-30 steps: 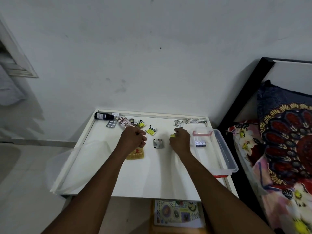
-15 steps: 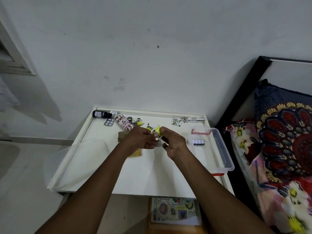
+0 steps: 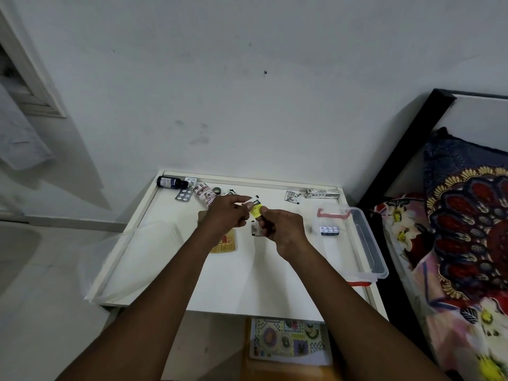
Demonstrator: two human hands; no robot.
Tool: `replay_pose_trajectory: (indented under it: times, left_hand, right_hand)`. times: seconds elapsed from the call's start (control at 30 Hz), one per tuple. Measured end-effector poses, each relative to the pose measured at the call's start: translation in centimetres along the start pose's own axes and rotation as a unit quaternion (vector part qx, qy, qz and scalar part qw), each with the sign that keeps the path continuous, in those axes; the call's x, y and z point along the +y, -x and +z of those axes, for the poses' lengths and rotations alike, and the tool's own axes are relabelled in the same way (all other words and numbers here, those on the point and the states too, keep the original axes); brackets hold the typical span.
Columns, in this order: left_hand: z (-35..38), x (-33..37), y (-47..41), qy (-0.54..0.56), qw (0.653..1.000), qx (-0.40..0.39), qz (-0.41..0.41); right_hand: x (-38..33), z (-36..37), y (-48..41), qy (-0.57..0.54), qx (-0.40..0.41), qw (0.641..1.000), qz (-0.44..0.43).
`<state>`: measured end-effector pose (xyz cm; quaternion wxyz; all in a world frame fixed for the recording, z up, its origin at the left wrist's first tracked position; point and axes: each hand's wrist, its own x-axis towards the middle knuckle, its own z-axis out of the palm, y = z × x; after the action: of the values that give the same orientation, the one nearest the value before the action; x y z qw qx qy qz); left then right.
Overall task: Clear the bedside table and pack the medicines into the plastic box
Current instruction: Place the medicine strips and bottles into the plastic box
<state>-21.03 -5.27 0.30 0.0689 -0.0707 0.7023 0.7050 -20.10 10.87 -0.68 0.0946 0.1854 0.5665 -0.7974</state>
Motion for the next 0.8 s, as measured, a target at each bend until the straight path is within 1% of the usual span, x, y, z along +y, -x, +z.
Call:
replay_pose_trajectory:
  times: [0.07, 0.13, 0.17, 0.2, 0.23, 0.27, 0.3, 0.33, 0.37, 0.4, 0.43, 0.5, 0.53, 0.57, 0.6, 0.67, 0.7, 0.73, 0.8]
  left_hand:
    - [0.1, -0.2, 0.1, 0.029, 0.999, -0.003, -0.023]
    - [-0.3, -0.3, 0.0, 0.027, 0.999, 0.013, -0.029]
    - [-0.7, -0.3, -0.1, 0.021, 0.999, 0.028, -0.033]
    - [-1.2, -0.3, -0.4, 0.012, 0.998, 0.046, -0.036]
    - [-1.7, -0.3, -0.7, 0.002, 0.997, 0.061, -0.037]
    - [-2.2, -0.4, -0.9, -0.009, 0.997, 0.073, -0.037]
    - [-2.6, -0.6, -1.1, -0.021, 0.996, 0.081, -0.037]
    - [-2.9, -0.8, -1.2, -0.035, 0.995, 0.086, -0.035]
    - [-3.1, -1.0, -1.4, -0.051, 0.994, 0.091, -0.034]
    - [-3.2, -1.2, -1.4, -0.063, 0.993, 0.094, -0.033]
    - [-3.3, -1.3, -1.5, -0.069, 0.993, 0.095, -0.033]
    - [-3.3, -1.5, -1.6, -0.074, 0.992, 0.094, -0.033]
    - [-3.2, -1.6, -1.7, -0.077, 0.992, 0.092, -0.034]
    - [-3.1, -1.6, -1.7, -0.081, 0.992, 0.09, -0.033]
    - [-3.1, -1.7, -1.7, -0.085, 0.992, 0.089, -0.032]
    - [-3.0, -1.7, -1.8, -0.093, 0.992, 0.084, -0.033]
    - [-3.0, -1.7, -1.8, -0.097, 0.991, 0.083, -0.035]
    - [-3.0, -1.6, -1.7, -0.101, 0.991, 0.081, -0.038]
    - [-2.9, -1.5, -1.7, -0.103, 0.991, 0.078, -0.043]
  right_hand:
    - [0.3, 0.4, 0.0, -0.033, 0.013, 0.999, 0.0]
    - [0.6, 0.5, -0.4, -0.011, 0.001, 1.0, -0.006]
    - [0.9, 0.2, -0.7, 0.035, 0.003, 0.999, -0.027]
    - [1.2, -0.4, -1.2, 0.134, 0.02, 0.988, -0.076]
    - [1.5, -1.1, -1.7, 0.281, 0.051, 0.946, -0.155]
    - [1.9, -2.0, -2.1, 0.409, 0.063, 0.879, -0.235]
    - [2.4, -2.6, -2.5, 0.495, 0.042, 0.817, -0.293]
    - [2.9, -3.0, -2.8, 0.555, -0.003, 0.774, -0.306]
    - [3.4, -3.1, -3.3, 0.602, -0.049, 0.743, -0.288]
    - [3.8, -2.9, -3.6, 0.65, -0.068, 0.709, -0.265]
    - [4.0, -2.6, -3.8, 0.684, -0.063, 0.681, -0.254]
    - [4.1, -2.3, -4.2, 0.707, -0.044, 0.652, -0.269]
    - [4.1, -2.2, -4.1, 0.704, -0.041, 0.654, -0.274]
    - [4.0, -2.2, -4.3, 0.69, -0.041, 0.667, -0.277]
    - [3.9, -2.2, -4.3, 0.67, -0.039, 0.692, -0.268]
    - [3.7, -2.5, -4.3, 0.603, -0.018, 0.761, -0.238]
    - [3.7, -2.5, -4.3, 0.556, 0.006, 0.8, -0.225]
    - [3.7, -2.6, -4.2, 0.514, 0.038, 0.83, -0.211]
    - [3.2, -3.0, -4.2, 0.398, 0.073, 0.899, -0.171]
